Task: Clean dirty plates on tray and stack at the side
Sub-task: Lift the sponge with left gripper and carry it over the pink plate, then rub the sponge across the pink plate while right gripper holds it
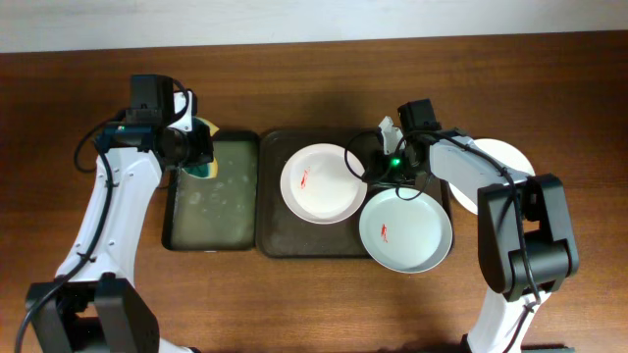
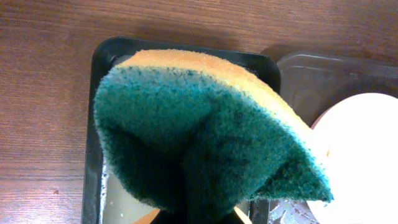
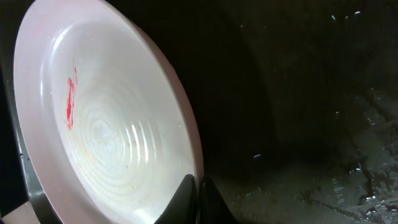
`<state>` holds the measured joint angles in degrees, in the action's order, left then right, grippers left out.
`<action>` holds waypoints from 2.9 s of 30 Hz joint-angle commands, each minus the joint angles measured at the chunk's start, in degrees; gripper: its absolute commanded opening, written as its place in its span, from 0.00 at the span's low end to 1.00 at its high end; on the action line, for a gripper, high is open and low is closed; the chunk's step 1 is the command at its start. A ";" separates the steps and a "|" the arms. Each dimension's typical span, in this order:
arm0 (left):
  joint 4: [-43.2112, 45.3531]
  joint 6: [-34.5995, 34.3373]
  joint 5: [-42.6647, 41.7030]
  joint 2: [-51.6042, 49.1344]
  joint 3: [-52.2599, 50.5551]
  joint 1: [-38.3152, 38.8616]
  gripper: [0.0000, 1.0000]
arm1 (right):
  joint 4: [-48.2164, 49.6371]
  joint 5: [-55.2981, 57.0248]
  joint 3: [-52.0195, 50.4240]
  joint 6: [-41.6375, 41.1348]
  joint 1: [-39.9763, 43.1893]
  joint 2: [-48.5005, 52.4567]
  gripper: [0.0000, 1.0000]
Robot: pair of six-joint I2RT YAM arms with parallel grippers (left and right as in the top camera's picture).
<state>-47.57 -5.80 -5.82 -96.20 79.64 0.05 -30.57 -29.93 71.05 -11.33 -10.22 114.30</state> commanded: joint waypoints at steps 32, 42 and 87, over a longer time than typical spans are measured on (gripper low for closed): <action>-6.43 -9.62 -0.70 -23.47 20.70 22.08 0.00 | 0.39 -0.48 0.74 0.59 -0.37 0.59 0.04; -3.02 -9.64 -0.96 -34.14 20.70 24.26 0.00 | 0.39 -0.48 0.74 0.59 -0.37 0.59 0.04; -26.88 -9.66 11.91 -10.16 26.08 7.74 0.01 | 0.61 -0.50 0.74 0.59 -0.37 0.59 0.04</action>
<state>-68.10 -15.46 -9.06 -107.20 105.58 10.15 -29.95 -29.50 71.05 -11.33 -10.15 114.41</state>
